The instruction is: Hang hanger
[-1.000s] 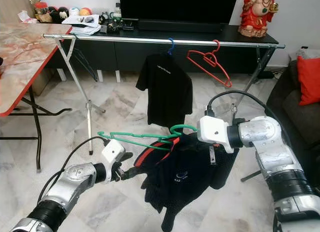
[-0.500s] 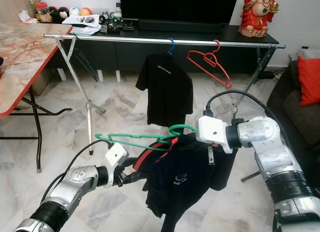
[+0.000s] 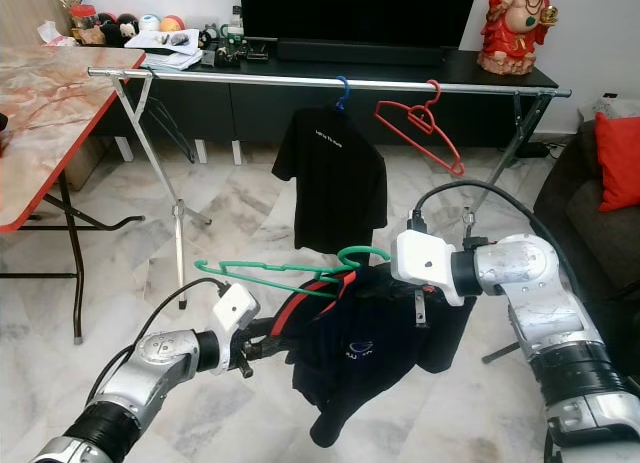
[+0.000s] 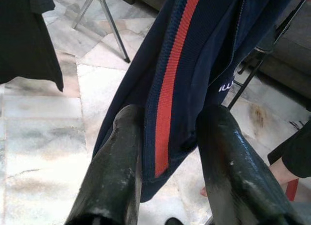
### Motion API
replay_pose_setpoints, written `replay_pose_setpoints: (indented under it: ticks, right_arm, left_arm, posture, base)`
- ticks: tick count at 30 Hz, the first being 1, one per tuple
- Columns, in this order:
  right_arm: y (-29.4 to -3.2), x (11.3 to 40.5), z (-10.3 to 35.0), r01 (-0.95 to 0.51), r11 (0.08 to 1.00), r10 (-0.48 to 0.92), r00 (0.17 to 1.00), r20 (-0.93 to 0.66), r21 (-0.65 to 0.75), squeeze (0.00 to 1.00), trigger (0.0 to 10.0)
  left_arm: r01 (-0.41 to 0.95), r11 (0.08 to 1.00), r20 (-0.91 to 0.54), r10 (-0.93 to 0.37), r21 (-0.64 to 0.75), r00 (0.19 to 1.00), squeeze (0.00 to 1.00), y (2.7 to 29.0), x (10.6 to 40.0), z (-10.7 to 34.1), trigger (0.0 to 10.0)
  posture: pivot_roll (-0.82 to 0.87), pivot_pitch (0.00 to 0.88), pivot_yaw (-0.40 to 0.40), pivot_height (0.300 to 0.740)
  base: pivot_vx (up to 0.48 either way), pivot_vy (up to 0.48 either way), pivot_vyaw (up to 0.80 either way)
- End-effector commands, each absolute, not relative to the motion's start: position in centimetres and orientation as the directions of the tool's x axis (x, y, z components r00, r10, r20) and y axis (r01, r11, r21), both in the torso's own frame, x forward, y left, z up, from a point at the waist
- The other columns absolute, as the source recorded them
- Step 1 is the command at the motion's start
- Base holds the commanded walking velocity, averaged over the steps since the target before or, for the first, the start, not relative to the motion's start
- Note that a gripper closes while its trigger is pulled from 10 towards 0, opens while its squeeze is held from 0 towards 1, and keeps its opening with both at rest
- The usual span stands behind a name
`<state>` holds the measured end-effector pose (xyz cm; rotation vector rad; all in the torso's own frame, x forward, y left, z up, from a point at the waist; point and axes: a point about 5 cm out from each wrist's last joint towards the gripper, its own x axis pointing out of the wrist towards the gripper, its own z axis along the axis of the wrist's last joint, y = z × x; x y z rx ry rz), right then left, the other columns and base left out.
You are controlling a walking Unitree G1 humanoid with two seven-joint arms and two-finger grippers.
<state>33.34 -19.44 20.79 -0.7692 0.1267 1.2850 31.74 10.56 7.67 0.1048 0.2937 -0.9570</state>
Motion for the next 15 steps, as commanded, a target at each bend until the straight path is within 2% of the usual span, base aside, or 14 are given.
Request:
replay_pose_setpoints:
  ticks: [1,15]
  right_arm:
    - [-19.51,33.39,21.31,-0.880,0.083,0.816,0.329,-0.475,-0.468,0.00,0.0]
    - [-19.34,33.67,20.74,-0.880,0.104,0.810,0.346,-0.474,-0.464,0.00,0.0]
  left_arm:
    - [0.821,0.570,-0.273,-0.797,-0.045,0.538,0.00,10.49,31.94,7.97,0.0]
    - [0.830,0.555,-0.278,-0.806,-0.052,0.522,0.00,10.41,31.53,7.70,0.0]
  posture:
    - [-0.06,0.069,-0.073,0.740]
    - [-0.05,0.076,-0.076,0.740]
  base:
    - [0.000,0.000,0.00]
    - [0.000,0.000,0.00]
